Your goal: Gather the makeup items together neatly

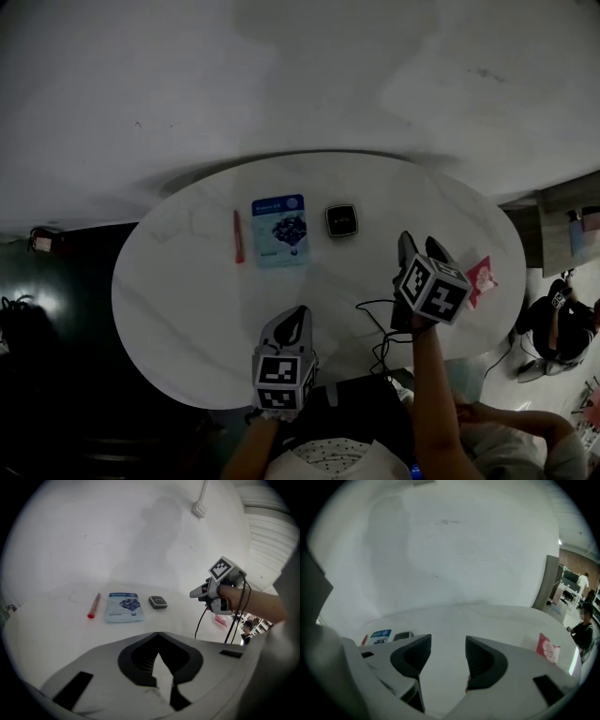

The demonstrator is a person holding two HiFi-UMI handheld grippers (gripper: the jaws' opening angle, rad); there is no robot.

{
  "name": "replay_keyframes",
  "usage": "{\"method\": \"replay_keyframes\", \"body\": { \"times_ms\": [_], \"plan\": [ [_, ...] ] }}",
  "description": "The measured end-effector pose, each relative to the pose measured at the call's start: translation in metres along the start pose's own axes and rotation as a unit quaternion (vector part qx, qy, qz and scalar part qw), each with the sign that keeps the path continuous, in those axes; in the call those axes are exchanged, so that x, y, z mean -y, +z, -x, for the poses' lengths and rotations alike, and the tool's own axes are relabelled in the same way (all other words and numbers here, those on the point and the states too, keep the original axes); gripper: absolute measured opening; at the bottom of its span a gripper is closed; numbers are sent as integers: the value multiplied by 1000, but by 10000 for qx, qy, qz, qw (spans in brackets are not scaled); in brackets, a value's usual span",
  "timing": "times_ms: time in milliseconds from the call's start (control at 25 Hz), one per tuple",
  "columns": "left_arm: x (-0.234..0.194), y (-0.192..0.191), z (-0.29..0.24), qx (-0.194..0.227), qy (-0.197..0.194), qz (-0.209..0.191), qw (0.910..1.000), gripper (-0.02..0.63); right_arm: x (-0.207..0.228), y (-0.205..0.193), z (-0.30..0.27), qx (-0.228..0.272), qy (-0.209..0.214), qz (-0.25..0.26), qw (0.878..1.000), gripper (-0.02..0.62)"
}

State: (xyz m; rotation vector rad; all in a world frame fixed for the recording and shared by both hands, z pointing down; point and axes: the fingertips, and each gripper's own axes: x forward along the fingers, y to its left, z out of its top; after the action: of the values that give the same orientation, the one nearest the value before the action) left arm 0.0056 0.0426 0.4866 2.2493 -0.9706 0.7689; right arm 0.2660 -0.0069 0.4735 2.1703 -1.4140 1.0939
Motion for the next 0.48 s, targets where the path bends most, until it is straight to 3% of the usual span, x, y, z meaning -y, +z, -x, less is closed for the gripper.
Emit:
{"method": "replay_keyframes", "body": {
  "times_ms": [480],
  "plan": [
    [66,8,-19,-133,-587,-557,9966,20,132,-26,57,289,-1209,-792,9891,252]
  ]
}}
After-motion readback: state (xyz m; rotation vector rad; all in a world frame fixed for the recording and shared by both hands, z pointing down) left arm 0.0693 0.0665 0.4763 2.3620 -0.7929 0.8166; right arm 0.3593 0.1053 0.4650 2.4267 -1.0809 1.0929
